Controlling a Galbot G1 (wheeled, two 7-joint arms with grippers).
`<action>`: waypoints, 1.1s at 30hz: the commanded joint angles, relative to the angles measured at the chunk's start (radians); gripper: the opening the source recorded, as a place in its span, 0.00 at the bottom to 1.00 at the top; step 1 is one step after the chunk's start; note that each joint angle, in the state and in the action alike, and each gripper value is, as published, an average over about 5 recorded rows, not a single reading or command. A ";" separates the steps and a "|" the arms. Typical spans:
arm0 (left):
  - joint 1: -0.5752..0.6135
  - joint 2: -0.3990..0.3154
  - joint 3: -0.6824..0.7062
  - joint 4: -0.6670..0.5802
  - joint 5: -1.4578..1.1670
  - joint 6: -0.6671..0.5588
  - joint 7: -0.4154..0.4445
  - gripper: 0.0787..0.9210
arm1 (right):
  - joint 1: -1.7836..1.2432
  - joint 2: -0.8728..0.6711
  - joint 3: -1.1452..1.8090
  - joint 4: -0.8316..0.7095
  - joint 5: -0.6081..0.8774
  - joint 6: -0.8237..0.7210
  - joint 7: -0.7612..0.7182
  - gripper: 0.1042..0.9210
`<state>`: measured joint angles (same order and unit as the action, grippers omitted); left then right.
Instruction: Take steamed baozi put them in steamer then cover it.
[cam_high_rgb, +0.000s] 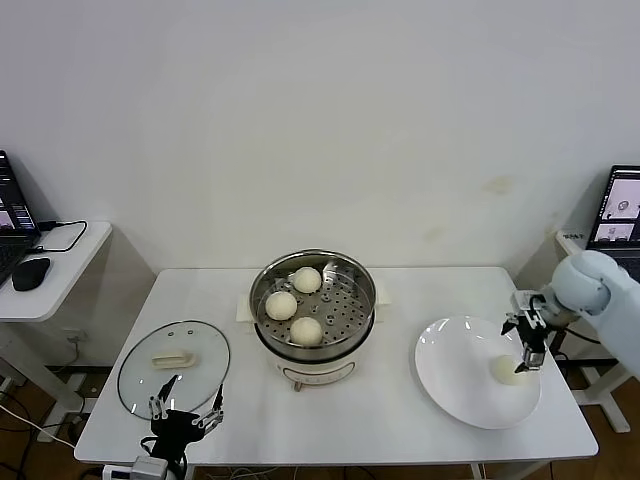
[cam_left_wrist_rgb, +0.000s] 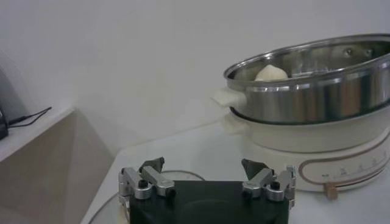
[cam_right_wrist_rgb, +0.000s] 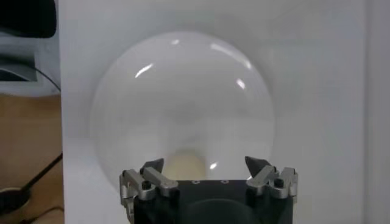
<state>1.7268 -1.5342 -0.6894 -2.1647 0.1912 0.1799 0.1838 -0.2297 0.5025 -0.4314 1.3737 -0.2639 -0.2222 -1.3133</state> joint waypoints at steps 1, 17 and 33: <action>0.002 0.000 0.000 0.014 0.004 0.000 -0.001 0.88 | -0.121 0.069 0.079 -0.118 -0.103 0.054 0.027 0.88; -0.011 -0.002 -0.004 0.046 0.005 -0.002 -0.003 0.88 | -0.122 0.106 0.075 -0.148 -0.175 0.074 0.048 0.88; -0.018 -0.002 -0.002 0.068 0.006 -0.003 -0.005 0.88 | -0.124 0.138 0.071 -0.182 -0.178 0.064 0.097 0.88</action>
<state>1.7107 -1.5354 -0.6933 -2.1056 0.1963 0.1775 0.1799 -0.3474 0.6270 -0.3629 1.2076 -0.4314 -0.1579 -1.2367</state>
